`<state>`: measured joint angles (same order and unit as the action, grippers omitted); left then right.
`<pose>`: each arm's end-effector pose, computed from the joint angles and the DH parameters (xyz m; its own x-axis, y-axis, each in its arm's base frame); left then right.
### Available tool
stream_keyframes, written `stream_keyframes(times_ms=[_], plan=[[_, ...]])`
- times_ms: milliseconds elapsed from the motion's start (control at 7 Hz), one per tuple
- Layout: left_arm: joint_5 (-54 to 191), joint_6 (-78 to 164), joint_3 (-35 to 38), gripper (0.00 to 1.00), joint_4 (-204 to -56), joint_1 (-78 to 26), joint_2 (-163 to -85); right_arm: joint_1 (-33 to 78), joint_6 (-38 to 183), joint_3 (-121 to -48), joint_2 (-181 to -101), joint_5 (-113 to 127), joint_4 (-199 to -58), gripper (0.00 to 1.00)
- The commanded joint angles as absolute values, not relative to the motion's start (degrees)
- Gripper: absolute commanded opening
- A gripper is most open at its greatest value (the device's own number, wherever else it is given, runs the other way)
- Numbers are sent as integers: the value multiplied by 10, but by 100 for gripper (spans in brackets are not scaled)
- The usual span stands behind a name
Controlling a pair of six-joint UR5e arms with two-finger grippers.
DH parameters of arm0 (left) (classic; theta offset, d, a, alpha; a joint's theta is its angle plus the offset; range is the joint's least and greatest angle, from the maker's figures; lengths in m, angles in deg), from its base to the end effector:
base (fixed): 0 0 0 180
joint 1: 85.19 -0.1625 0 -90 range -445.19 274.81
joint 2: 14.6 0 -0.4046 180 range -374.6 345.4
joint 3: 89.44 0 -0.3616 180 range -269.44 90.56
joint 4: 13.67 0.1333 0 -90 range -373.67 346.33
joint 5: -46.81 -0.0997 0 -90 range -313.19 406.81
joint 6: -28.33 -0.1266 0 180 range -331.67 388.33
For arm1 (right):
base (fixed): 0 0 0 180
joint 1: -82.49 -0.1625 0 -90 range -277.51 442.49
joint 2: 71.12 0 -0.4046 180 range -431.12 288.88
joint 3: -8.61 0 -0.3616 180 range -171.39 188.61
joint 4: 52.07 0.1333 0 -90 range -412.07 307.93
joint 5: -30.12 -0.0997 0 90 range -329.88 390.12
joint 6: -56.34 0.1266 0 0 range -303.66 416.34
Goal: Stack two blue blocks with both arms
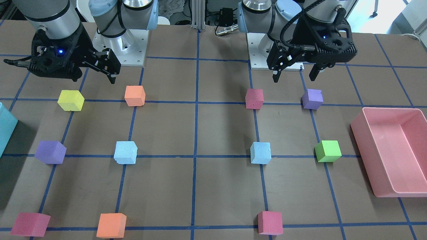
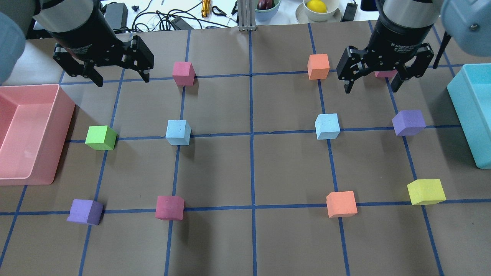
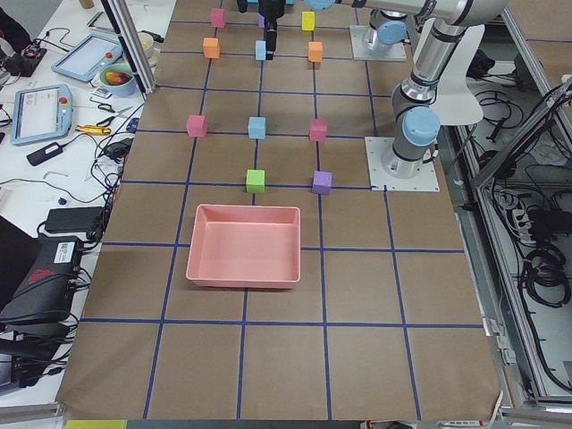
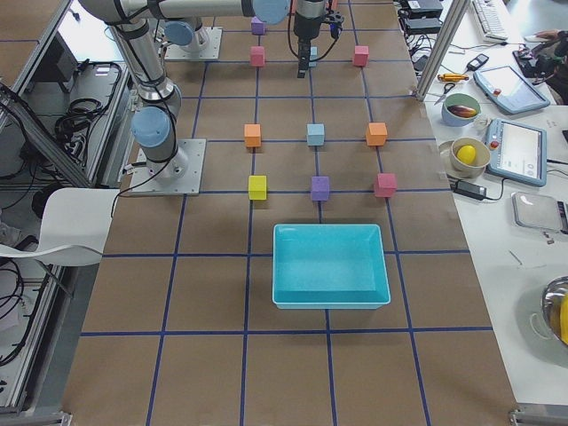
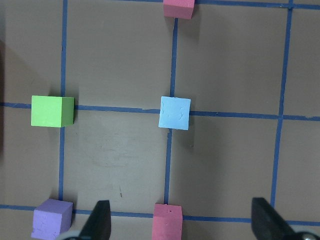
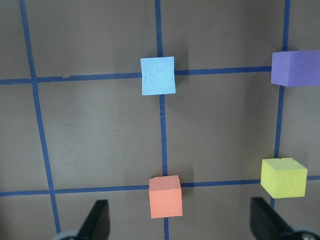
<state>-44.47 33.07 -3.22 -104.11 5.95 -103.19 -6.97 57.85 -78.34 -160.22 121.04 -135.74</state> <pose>-0.1396 -0.4573 0.4818 -0.9978 -0.0644 -0.0153 -0.0628 0.9945 -0.0844 0.1269 -0.4591 0.4471 -0.9992 0.0345 0.0179 0.0357 0.9967 0.0724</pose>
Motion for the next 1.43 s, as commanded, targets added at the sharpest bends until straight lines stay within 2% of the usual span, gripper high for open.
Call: stream_keyframes(times_ms=[0,429,1000,1286], plan=[[-445,331,-32,100,-1041,60,-1032,-70,577,-783,-1602,1212,-1357,100],[-445,331,-32,100,-1041,59,-1032,-67,580,-792,-1576,1211,-1397,100],[-445,331,-32,100,-1041,60,-1032,-67,580,-873,-1459,1208,-1600,100],[-445,331,-32,100,-1042,59,-1032,-67,580,-871,-1392,1206,-1635,100]])
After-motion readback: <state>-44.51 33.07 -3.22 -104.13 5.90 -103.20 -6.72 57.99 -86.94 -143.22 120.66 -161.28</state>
